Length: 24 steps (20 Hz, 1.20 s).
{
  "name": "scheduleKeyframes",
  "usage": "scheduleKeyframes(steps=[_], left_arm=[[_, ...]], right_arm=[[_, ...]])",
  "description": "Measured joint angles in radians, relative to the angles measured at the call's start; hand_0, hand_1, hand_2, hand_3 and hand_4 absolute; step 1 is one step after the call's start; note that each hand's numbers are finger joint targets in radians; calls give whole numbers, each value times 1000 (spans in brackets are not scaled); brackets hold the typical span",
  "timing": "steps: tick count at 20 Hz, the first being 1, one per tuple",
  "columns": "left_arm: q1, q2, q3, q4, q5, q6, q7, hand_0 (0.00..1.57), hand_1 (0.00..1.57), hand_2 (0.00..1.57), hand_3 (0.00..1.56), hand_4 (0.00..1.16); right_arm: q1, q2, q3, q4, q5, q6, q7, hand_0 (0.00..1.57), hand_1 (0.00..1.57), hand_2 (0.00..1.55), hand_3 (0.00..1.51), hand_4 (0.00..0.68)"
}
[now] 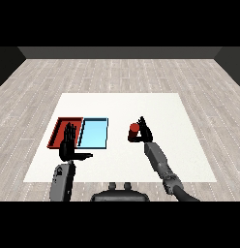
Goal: Pick the red can and put it in the red box
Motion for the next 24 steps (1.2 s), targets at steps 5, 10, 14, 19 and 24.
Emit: scheduleKeyframes(steps=[5,10,14,19,24], left_arm=[[-23,-6,-7,13,-8,14,16,0,0,0,0,0],[-13,-6,-7,14,-4,11,4,0,0,0,0,0],[0,-7,-10,8,-2,4,-8,0,0,0,0,0],[14,-19,-32,-30,-12,31,19,0,0,0,0,0],[24,7,-4,-28,26,-7,17,0,0,0,0,0]], right_arm=[[-17,-7,-16,23,8,4,-3,0,0,0,0,0],[-38,-4,-16,66,12,14,-16,0,0,0,0,0],[-54,2,19,50,-32,-14,11,0,0,0,0,0],[-95,2,57,103,-70,-32,-6,0,0,0,0,0],[-122,2,58,161,-67,-30,-28,0,0,0,0,0]])
